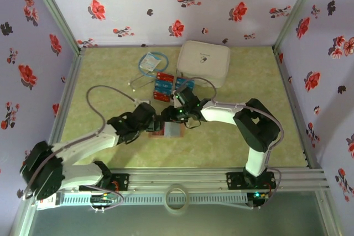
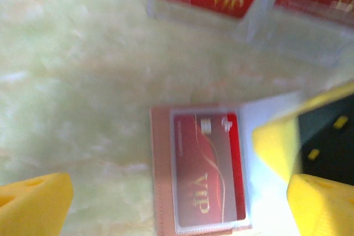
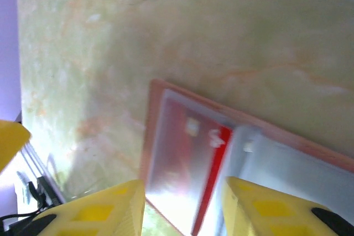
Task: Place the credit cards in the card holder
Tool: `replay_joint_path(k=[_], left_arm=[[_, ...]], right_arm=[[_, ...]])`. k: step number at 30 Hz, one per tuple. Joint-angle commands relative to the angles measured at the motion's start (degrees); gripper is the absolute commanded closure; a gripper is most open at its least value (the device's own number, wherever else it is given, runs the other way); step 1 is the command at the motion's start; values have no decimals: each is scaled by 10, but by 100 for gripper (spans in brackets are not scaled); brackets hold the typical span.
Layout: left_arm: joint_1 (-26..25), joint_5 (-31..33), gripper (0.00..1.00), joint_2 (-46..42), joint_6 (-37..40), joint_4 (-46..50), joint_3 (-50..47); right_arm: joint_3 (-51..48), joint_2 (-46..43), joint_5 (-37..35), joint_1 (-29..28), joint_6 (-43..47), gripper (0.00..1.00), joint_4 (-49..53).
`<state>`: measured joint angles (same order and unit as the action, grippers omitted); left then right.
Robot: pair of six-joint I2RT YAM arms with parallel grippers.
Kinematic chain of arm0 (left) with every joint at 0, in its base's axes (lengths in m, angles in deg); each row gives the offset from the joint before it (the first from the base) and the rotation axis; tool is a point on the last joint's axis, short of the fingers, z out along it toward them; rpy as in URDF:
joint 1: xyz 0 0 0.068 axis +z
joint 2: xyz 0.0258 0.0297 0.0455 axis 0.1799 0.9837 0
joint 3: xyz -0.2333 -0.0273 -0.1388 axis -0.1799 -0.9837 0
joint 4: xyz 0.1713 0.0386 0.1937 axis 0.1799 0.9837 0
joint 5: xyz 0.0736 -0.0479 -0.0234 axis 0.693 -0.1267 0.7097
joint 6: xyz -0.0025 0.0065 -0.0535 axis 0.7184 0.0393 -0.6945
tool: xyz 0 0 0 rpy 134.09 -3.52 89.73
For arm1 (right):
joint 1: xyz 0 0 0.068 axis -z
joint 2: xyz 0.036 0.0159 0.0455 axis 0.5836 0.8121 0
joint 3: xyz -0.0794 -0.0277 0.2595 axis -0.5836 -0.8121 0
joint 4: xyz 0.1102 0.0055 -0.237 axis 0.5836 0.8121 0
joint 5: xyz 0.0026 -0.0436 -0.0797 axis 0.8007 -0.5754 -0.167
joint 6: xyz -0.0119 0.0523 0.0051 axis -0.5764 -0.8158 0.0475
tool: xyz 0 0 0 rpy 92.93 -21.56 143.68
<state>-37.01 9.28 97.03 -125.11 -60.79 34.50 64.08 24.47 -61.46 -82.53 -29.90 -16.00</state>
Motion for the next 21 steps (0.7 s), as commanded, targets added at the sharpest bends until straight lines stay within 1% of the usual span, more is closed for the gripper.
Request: replay_joint_path(k=[1,6,11,16,21], left_arm=[[21,23,0,-56,3,38,-21],[42,19,0,-117,-7,57,-51],[46,14,0,-133,-10,61,-65],[49,10,0,-126,-8,49,-73],[51,6,0,-105,-4,35,-74]], right_arm=[[42,22,3,-22,-8,59,13],[86,80,-9,-35,-11,59,16],[102,108,-13,-36,-13,59,15],[116,101,-6,-35,0,59,30],[138,58,-9,-23,38,59,81]])
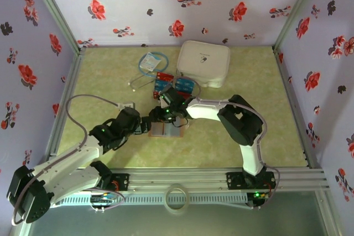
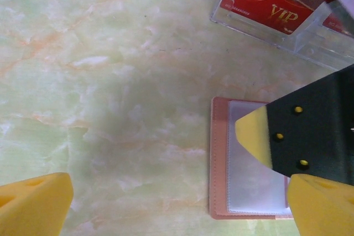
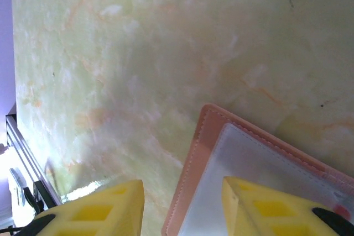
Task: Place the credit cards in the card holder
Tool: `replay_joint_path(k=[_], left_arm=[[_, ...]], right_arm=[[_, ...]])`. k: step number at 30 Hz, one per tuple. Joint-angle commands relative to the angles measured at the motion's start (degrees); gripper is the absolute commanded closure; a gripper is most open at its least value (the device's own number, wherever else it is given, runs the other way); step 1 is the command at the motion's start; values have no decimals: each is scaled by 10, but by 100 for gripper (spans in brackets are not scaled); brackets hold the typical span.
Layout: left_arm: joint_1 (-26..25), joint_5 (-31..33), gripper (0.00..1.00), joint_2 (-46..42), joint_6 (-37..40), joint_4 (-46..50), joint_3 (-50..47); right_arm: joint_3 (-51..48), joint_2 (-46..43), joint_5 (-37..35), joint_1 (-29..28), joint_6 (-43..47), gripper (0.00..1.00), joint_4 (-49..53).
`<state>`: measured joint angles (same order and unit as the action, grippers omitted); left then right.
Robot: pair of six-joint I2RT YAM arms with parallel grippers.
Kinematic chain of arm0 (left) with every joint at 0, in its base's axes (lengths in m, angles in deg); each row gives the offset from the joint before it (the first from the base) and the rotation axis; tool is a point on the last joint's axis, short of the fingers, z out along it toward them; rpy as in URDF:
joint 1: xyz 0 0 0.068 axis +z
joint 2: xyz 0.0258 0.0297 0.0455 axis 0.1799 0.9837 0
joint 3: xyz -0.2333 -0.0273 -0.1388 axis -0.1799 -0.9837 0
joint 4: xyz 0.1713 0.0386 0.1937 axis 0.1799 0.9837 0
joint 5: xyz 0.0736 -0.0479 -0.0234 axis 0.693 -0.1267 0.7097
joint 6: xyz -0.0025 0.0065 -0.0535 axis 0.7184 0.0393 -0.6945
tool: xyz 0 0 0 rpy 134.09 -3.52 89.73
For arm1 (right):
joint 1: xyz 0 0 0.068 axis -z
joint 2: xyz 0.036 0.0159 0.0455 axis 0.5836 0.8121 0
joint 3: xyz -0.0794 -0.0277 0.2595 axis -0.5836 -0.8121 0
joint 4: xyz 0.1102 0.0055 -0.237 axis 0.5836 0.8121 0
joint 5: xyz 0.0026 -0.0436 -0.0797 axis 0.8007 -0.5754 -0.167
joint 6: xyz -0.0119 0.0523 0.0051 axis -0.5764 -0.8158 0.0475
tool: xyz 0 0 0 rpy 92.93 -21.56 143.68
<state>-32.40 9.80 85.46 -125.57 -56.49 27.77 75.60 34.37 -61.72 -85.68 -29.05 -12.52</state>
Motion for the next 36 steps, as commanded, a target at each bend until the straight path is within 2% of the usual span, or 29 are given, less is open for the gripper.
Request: replay_joint_path(k=[1,6,9,15,19,25,36], left_arm=[[5,0,0,16,1,-10,-7],[6,0,0,46,6,-23,-3],[6,0,0,71,8,-32,5],[6,-3,0,124,13,-44,25],[6,-6,0,154,20,-51,31],[6,-8,0,179,18,-58,26],[7,-13,0,190,16,-69,23]], right_arm=[[27,-51,-11,14,42,58,62],[63,-103,-75,68,135,58,191],[96,-117,-147,98,204,58,270],[178,-83,-271,121,323,59,372],[221,-51,-268,120,374,61,390],[272,-10,-299,120,420,63,426],[273,23,-321,107,452,65,432]])
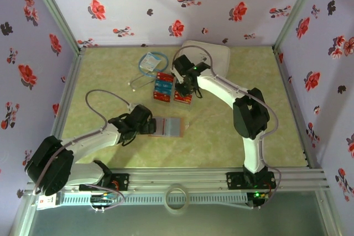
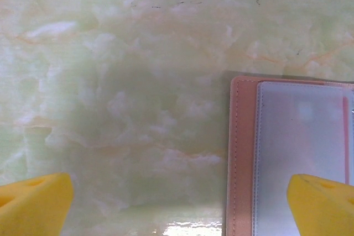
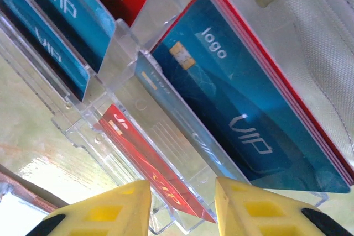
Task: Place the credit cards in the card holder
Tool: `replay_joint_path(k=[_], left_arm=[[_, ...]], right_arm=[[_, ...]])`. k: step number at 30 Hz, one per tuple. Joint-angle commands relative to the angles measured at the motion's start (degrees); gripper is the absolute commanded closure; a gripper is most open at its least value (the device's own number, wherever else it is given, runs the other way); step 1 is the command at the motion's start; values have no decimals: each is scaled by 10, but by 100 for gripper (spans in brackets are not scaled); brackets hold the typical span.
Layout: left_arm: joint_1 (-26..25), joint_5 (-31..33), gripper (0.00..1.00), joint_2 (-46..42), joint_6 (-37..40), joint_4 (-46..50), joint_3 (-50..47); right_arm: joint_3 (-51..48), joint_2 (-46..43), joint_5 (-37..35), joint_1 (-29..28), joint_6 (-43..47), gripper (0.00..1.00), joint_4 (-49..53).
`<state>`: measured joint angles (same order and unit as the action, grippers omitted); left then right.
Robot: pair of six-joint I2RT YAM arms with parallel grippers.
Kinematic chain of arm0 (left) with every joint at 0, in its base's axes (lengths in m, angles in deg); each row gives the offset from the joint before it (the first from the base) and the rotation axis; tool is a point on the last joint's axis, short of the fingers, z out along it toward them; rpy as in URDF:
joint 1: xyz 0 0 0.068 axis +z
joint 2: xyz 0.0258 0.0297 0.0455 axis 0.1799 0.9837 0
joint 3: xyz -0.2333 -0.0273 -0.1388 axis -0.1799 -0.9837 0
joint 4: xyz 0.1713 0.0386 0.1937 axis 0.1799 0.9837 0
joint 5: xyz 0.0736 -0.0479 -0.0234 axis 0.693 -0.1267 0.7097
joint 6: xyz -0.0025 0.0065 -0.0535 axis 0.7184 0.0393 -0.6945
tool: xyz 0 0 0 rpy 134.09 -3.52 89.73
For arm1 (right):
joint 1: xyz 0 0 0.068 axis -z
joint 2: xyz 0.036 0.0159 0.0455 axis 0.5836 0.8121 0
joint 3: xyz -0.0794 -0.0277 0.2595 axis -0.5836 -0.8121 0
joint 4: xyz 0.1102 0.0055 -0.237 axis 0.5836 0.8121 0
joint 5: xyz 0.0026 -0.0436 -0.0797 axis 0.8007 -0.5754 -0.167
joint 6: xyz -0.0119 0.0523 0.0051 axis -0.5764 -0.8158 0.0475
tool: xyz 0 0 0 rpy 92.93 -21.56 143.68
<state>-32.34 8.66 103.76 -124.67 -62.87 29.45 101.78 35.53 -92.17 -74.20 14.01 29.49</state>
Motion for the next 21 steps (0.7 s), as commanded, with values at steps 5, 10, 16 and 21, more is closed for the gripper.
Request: replay_joint_path(k=[5,10,16,21], left_arm=[[8,-4,0,10,9,-7,8],[10,-4,0,8,9,-8,5],[12,-5,0,9,10,-11,3],[14,-9,0,13,14,-13,4]], right_arm=[[13,31,-20,-12,24,65,11],[11,42,-19,-12,28,66,12],[11,40,-23,-12,36,72,17],[22,42,-22,-11,46,75,26]])
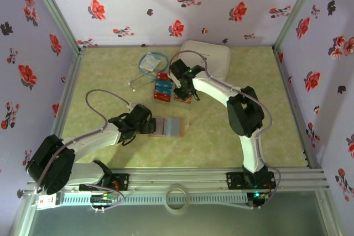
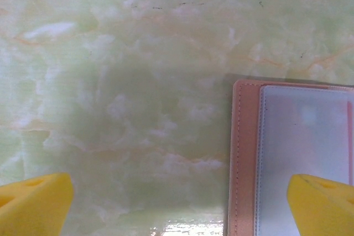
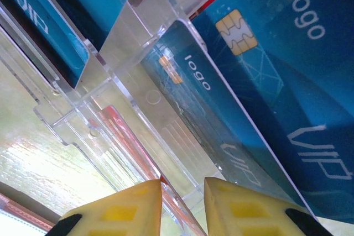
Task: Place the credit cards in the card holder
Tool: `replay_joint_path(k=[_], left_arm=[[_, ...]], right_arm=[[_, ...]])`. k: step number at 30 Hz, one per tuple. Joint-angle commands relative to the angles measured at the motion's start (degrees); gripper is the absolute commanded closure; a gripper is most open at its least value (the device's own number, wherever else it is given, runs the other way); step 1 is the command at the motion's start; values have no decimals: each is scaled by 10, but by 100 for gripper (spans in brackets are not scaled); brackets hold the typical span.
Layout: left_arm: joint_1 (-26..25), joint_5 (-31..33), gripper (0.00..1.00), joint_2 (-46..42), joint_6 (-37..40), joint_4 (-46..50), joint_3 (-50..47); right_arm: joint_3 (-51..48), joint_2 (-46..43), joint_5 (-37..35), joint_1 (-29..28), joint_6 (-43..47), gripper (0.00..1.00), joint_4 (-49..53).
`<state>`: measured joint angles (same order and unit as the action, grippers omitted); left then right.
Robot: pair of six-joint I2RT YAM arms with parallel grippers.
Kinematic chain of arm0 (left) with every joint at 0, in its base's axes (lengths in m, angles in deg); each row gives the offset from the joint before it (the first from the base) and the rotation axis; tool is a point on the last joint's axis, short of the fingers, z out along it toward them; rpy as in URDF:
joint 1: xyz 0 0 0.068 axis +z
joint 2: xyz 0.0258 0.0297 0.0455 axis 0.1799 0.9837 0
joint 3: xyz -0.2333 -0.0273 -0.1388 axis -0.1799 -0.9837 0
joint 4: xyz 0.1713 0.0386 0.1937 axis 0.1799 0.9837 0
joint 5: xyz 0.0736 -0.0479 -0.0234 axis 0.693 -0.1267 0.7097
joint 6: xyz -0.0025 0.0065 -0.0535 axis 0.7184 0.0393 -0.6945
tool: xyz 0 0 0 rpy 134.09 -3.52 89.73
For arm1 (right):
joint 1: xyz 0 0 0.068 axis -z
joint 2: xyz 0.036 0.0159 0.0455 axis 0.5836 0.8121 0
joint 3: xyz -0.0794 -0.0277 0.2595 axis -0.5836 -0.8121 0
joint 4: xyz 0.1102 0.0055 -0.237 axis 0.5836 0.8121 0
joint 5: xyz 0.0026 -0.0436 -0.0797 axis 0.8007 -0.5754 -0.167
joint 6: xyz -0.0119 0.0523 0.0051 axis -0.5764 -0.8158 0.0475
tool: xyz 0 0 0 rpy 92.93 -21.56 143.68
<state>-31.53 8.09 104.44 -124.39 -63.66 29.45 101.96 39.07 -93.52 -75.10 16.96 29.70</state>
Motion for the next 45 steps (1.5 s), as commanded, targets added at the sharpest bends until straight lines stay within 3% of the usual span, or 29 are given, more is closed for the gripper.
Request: replay_joint_path(k=[1,8,17,25,38,45], left_arm=[[7,-4,0,6,11,-7,4],[8,-8,0,5,11,-8,2],[8,-11,0,8,10,-12,3],[8,-12,0,2,12,-2,8],[12,-11,0,-6,21,14,20],[14,-9,0,16,44,19,39]], right_arm=[[22,7,-8,-3,17,75,26],[32,6,1,-2,23,77,33],[39,6,11,-2,39,92,41],[47,-7,47,-2,69,100,47],[38,-81,77,-3,80,100,52],[-21,-150,112,-3,14,100,4]])
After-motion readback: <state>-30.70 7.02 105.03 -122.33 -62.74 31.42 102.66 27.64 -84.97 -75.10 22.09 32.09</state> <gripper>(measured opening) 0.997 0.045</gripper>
